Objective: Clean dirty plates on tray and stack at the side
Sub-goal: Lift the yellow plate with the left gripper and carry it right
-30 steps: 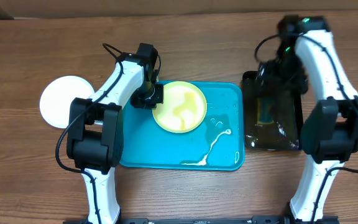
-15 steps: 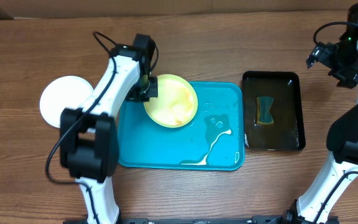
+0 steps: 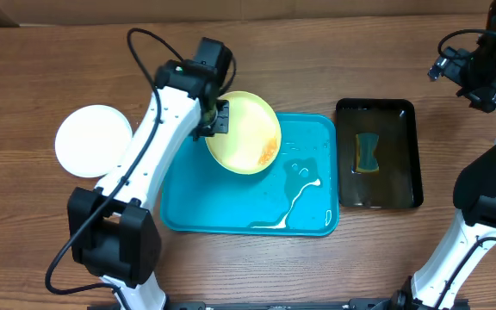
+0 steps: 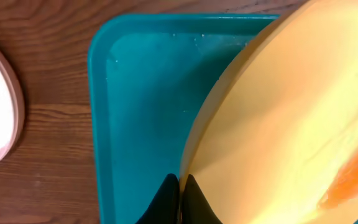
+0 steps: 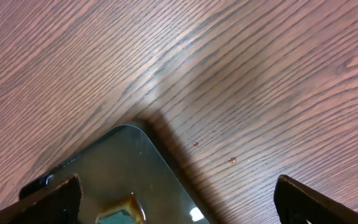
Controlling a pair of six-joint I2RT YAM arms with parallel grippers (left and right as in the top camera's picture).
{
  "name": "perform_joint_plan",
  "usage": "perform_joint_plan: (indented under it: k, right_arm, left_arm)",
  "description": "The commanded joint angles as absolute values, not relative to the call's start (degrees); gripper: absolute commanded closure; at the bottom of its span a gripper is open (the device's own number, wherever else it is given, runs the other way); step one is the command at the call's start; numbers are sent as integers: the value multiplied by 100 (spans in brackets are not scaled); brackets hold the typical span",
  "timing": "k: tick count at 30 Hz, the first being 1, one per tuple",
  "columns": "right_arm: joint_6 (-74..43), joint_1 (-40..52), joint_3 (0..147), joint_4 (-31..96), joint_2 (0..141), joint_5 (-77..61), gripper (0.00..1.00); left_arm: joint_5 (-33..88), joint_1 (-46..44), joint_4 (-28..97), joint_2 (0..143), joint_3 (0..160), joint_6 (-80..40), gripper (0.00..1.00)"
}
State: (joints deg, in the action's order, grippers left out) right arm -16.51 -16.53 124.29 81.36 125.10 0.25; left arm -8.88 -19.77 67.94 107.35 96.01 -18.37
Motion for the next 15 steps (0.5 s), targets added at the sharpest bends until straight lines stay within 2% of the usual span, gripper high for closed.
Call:
perform_joint_plan:
  k: [1,5,15]
  right_arm:
    - [-1675,-1691,12516,8106,12431,36,0]
    - [-1675,-1691,12516,8103,12431,36,0]
    - [-1675,-1688,12516,8103,12431,36,0]
  left_arm:
    - [-1662,-2368,6713,10656,9703,-2165,96]
    - [-2073,-2749,6475,10656,9703,-2259,96]
    - [-1282,-2956,5828,10659,10025,-2539,96]
